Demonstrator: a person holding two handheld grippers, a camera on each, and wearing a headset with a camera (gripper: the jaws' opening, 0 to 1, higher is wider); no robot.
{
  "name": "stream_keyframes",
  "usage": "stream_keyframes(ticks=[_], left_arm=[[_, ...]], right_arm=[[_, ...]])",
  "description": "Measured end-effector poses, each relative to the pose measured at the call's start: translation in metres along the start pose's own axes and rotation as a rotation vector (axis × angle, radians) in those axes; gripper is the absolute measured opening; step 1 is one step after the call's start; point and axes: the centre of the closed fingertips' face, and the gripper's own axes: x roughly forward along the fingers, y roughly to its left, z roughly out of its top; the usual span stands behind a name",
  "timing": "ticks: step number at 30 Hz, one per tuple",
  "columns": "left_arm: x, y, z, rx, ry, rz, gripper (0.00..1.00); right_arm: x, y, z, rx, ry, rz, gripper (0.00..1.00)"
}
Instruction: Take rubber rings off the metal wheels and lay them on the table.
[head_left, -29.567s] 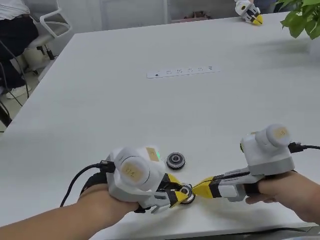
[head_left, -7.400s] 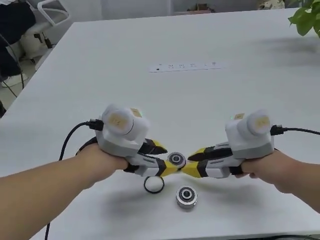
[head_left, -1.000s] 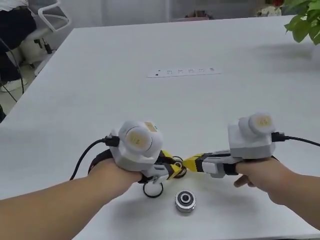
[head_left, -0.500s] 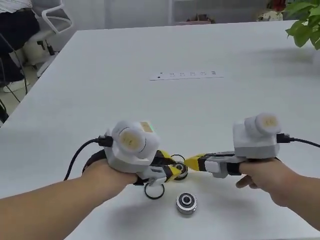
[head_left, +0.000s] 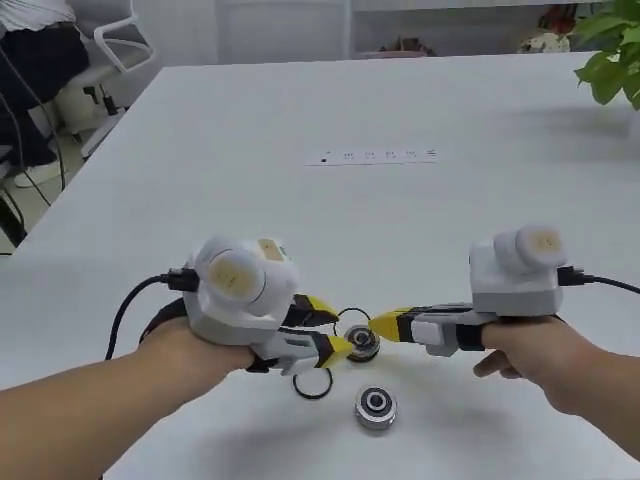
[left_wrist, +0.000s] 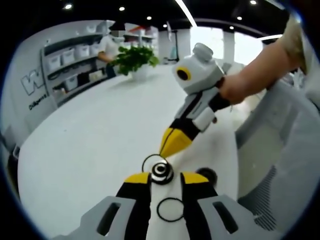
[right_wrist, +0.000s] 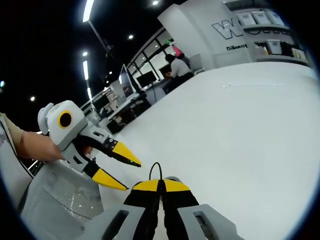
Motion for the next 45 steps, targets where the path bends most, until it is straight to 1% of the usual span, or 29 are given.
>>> stream_keyframes(ticks=[7, 14, 19, 23, 24, 27, 29, 32, 36, 38, 45], left_arm=[[-0.016, -0.003, -0.001, -0.007, -0.011, -0.001, 0.28], [-0.032, -0.006, 0.0, -0.026, -0.032, 0.003, 0.32], [-0.044, -0.009, -0.004, -0.036, -0.033, -0.001, 0.37], [-0.053, -0.01, -0.008, -0.04, -0.029, 0.003, 0.42], [-0.055, -0.01, -0.01, -0.042, -0.029, 0.004, 0.43], [-0.062, -0.011, -0.014, -0.056, -0.025, 0.008, 0.47], [-0.065, -0.013, -0.016, -0.064, -0.022, 0.005, 0.49], [-0.07, -0.019, -0.018, -0.056, -0.02, 0.001, 0.53], [-0.074, -0.021, -0.024, -0.057, -0.009, 0.0, 0.56], [-0.076, -0.021, -0.027, -0.061, -0.004, 0.001, 0.58], [-0.086, -0.018, -0.03, -0.081, -0.013, 0.02, 0.62]], right_arm=[[0.0, 0.006, 0.002, 0.005, 0.001, 0.014, 0.0], [0.001, 0.013, 0.002, 0.021, 0.014, 0.031, 0.0], [0.002, 0.019, 0.002, 0.032, 0.024, 0.047, 0.0], [0.005, 0.025, 0.0, 0.041, 0.04, 0.059, 0.0], [0.005, 0.025, -0.001, 0.041, 0.042, 0.061, 0.0], [0.006, 0.028, -0.004, 0.046, 0.056, 0.069, 0.0], [0.008, 0.03, -0.005, 0.047, 0.065, 0.073, 0.0], [0.009, 0.033, -0.007, 0.051, 0.076, 0.079, 0.0], [0.012, 0.037, -0.01, 0.059, 0.094, 0.087, 0.0], [0.014, 0.039, -0.012, 0.062, 0.104, 0.092, 0.0], [0.019, 0.039, -0.018, 0.097, 0.131, 0.103, 0.0]])
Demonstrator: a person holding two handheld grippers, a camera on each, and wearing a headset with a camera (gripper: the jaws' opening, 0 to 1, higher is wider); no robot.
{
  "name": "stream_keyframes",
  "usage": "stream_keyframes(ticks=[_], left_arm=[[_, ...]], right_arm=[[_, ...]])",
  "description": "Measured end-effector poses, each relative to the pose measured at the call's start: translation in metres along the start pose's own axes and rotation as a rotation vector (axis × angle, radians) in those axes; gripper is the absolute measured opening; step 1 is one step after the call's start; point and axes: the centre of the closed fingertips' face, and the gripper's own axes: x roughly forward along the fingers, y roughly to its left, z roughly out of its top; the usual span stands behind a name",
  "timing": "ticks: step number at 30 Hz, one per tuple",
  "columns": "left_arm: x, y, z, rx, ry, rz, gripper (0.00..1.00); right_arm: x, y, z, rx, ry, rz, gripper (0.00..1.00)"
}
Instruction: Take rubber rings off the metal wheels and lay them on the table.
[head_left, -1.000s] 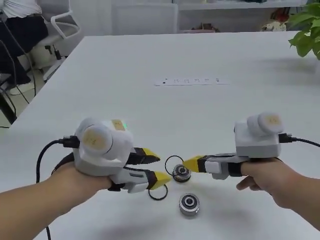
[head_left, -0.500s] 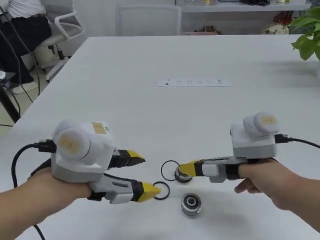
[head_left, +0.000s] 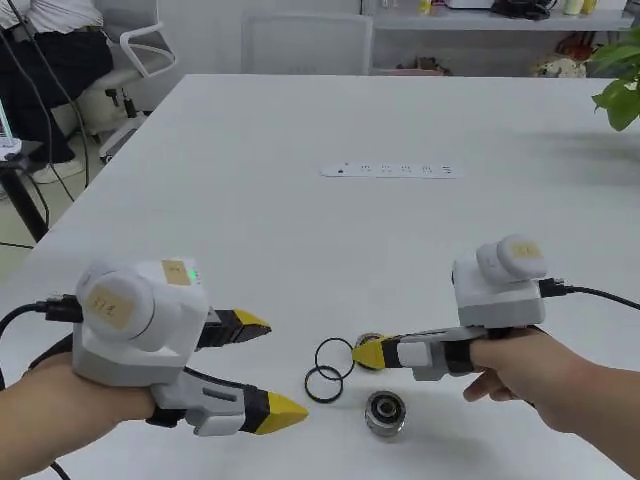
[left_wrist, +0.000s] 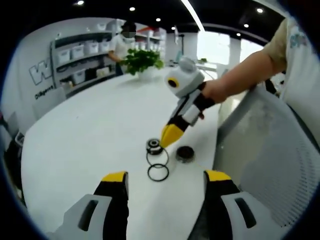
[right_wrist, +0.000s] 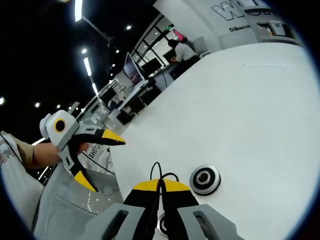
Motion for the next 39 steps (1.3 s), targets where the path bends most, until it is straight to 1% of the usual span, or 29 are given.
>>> stream_keyframes(ticks=[5, 12, 15, 28, 39], left_arm=[[-0.008, 0.004, -0.002, -0.011, -0.006, 0.019, 0.63], [-0.015, 0.007, -0.006, -0.035, -0.02, 0.04, 0.64], [-0.018, 0.007, -0.008, -0.043, -0.02, 0.047, 0.64], [-0.021, 0.006, -0.009, -0.063, -0.027, 0.055, 0.64], [-0.021, 0.008, -0.012, -0.073, -0.021, 0.056, 0.63]], right_arm=[[0.005, -0.003, -0.004, 0.016, 0.021, 0.0, 0.0], [0.012, -0.006, -0.008, 0.065, 0.032, 0.007, 0.0], [0.015, -0.007, -0.012, 0.081, 0.047, 0.005, 0.0], [0.021, -0.01, -0.02, 0.139, 0.062, 0.007, 0.0], [0.023, -0.013, -0.023, 0.159, 0.071, 0.007, 0.0]])
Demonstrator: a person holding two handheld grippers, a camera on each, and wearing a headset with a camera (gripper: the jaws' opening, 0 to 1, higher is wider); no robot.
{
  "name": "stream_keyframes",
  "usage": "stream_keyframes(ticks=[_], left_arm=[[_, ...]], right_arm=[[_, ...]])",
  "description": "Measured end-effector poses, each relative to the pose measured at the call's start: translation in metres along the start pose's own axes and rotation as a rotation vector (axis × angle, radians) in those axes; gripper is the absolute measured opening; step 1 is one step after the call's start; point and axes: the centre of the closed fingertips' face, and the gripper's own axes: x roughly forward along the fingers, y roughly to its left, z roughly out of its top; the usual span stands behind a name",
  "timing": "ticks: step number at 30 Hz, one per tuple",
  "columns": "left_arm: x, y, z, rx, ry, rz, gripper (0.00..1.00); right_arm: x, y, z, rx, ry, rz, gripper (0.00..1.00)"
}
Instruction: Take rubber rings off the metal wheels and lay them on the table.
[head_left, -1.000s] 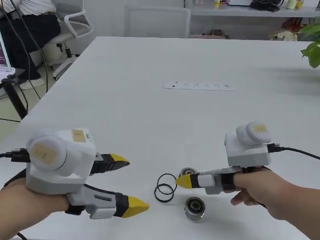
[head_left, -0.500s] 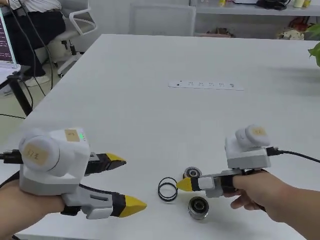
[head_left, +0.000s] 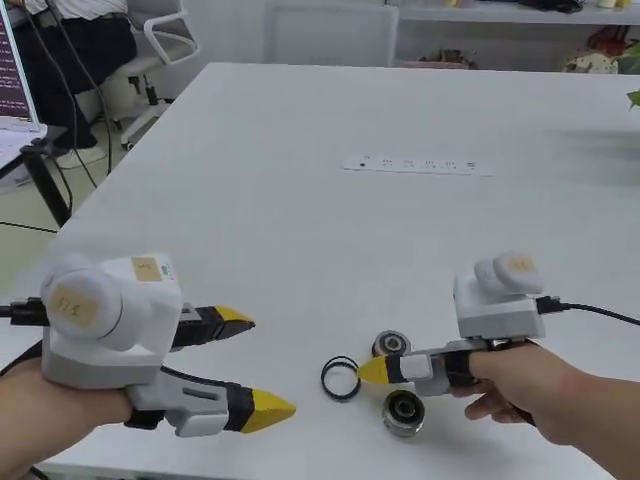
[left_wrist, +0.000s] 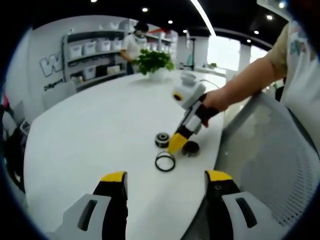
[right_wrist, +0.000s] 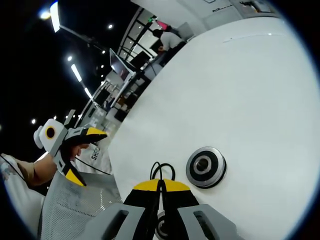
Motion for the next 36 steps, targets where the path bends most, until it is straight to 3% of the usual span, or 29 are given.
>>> stream_keyframes(ticks=[19, 36], left_arm=[[0.002, 0.0003, -0.0028, -0.009, 0.01, -0.006, 0.62], [0.0018, -0.0011, -0.0065, -0.016, 0.018, -0.012, 0.61]], right_arm=[[0.0028, -0.0049, -0.0023, 0.006, 0.008, -0.006, 0.0], [0.0012, -0.0043, 0.0015, 0.068, -0.015, 0.021, 0.0]])
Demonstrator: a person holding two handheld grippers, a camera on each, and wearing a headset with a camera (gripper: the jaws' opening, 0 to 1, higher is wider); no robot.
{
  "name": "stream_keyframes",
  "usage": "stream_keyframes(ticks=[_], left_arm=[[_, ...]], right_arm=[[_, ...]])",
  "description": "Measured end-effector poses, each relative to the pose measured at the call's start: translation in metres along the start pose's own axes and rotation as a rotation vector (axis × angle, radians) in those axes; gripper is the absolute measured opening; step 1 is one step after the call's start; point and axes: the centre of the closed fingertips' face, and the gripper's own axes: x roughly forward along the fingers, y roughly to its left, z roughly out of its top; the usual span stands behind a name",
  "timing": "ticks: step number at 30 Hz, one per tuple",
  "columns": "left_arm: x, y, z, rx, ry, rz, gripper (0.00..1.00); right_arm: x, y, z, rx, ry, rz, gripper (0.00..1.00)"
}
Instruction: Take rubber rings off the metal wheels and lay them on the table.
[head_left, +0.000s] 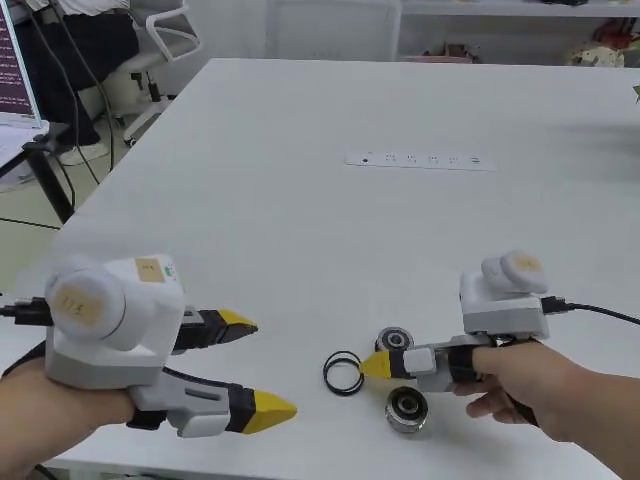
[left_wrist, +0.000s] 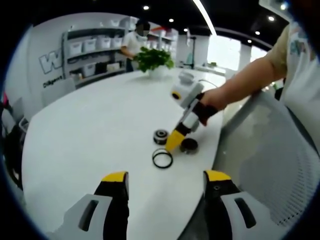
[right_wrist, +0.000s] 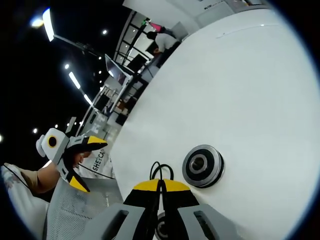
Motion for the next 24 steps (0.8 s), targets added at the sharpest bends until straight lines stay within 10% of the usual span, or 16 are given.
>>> stream_keyframes(ticks=[24], left_arm=[[0.0033, 0.0005, -0.001, -0.003, 0.008, -0.006, 0.61]], right_arm=[[0.0013, -0.0055, -0.0045, -0.029, 0.015, -0.024, 0.0]])
